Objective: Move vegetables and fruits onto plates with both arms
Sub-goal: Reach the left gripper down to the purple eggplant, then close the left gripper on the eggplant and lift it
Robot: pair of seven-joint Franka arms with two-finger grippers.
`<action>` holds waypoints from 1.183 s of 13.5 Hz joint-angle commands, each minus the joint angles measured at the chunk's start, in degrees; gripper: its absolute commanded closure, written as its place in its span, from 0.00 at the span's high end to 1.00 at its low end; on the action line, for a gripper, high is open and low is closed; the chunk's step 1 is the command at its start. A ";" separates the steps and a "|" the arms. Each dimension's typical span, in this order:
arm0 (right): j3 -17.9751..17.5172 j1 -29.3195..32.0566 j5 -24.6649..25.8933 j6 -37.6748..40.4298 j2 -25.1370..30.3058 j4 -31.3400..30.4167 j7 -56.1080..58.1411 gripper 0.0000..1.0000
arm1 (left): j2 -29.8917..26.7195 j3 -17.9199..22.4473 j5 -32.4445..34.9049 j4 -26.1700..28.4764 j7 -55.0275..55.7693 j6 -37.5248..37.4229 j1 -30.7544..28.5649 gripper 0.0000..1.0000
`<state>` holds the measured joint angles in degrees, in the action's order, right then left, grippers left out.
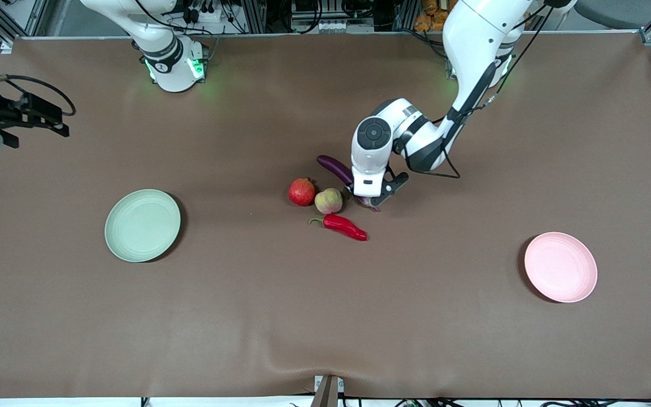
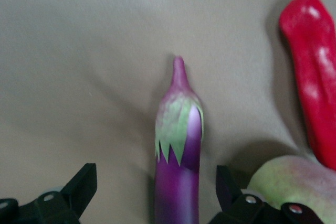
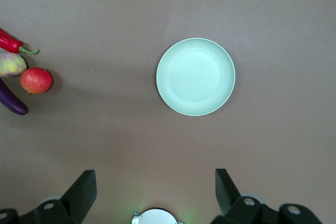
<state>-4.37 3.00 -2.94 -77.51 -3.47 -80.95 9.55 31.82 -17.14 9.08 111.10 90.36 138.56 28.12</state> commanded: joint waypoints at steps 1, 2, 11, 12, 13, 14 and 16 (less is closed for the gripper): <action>-0.02 0.26 0.39 0.00 -0.31 0.97 0.29 1.00 | -1.41 0.18 1.29 3.42 3.50 4.69 1.06 1.00; -0.02 0.69 0.39 -1.40 -0.57 0.88 0.29 1.00 | -1.06 0.18 1.29 3.42 4.11 5.66 1.15 1.00; 0.24 0.35 1.71 -2.64 -9.97 0.26 -5.74 1.00 | 0.88 0.27 3.49 3.51 5.36 9.45 1.07 0.00; 0.16 -0.53 1.54 -2.56 -10.41 0.26 -8.55 1.00 | -0.60 0.53 3.49 3.51 4.92 8.93 0.54 0.00; 0.16 -1.14 0.93 -2.47 -10.42 0.18 -10.76 1.00 | -2.27 0.53 3.49 3.34 3.78 7.27 -1.03 0.00; 0.16 -1.67 -0.21 -2.47 -10.59 0.18 -12.52 1.00 | -4.46 0.45 3.58 3.34 0.90 4.38 -3.13 0.00; 0.16 -2.64 -2.94 -2.64 -11.30 0.18 -15.51 1.00 | -8.16 0.27 3.49 3.16 -8.49 -1.86 -8.75 0.00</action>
<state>-4.24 1.15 -3.59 -80.63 -14.30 -81.17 -2.60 28.97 -16.39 11.46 112.94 88.07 141.93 24.27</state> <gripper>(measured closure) 0.000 0.634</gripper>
